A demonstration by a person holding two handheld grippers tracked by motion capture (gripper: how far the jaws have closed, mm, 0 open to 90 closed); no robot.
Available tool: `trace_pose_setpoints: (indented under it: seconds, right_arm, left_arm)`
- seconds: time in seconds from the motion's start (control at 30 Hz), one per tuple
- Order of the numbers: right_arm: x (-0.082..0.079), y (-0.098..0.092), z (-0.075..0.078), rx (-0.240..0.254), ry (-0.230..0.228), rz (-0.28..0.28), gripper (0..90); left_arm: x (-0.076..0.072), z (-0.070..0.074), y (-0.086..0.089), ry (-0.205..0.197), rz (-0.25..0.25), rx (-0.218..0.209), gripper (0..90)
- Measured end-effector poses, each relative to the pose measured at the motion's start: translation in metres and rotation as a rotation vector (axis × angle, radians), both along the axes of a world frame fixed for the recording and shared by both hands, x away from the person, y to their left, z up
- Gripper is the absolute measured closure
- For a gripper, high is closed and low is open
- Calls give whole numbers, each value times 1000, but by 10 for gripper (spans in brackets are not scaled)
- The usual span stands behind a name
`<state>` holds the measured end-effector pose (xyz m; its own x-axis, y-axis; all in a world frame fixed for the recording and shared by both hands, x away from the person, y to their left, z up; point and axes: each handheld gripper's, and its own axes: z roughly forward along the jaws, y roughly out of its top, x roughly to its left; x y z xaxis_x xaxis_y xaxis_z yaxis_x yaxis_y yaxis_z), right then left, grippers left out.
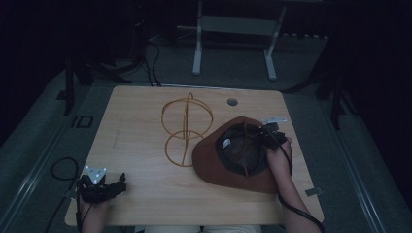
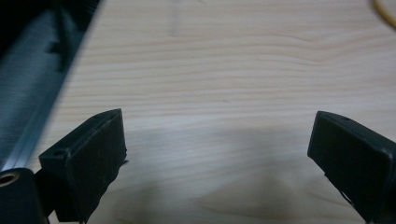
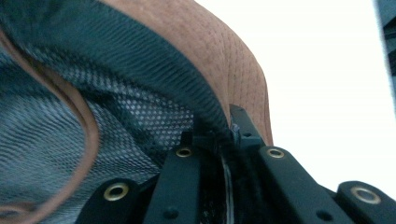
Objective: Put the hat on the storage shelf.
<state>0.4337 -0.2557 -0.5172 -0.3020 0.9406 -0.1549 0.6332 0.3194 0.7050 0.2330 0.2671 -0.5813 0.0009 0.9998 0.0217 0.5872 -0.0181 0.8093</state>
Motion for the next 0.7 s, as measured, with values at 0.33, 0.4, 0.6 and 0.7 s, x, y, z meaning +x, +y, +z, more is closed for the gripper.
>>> trace_pose_setpoints:
  seconds: [0.33,0.4,0.6,0.7]
  right_arm:
    - [-28,-26,31,118,-77,-14,841]
    - [-32,-28,33,135,-75,-2,840]
    - [-34,-34,31,159,-58,-7,839]
    - [-36,-37,30,161,-61,-20,839]
  left_arm:
    - [2,13,-30,-8,-220,-21,77]
    - [2,16,-39,1,-283,-19,77]
    - [6,23,-69,1,-402,-5,77]
    - [7,26,-84,1,-448,-2,80]
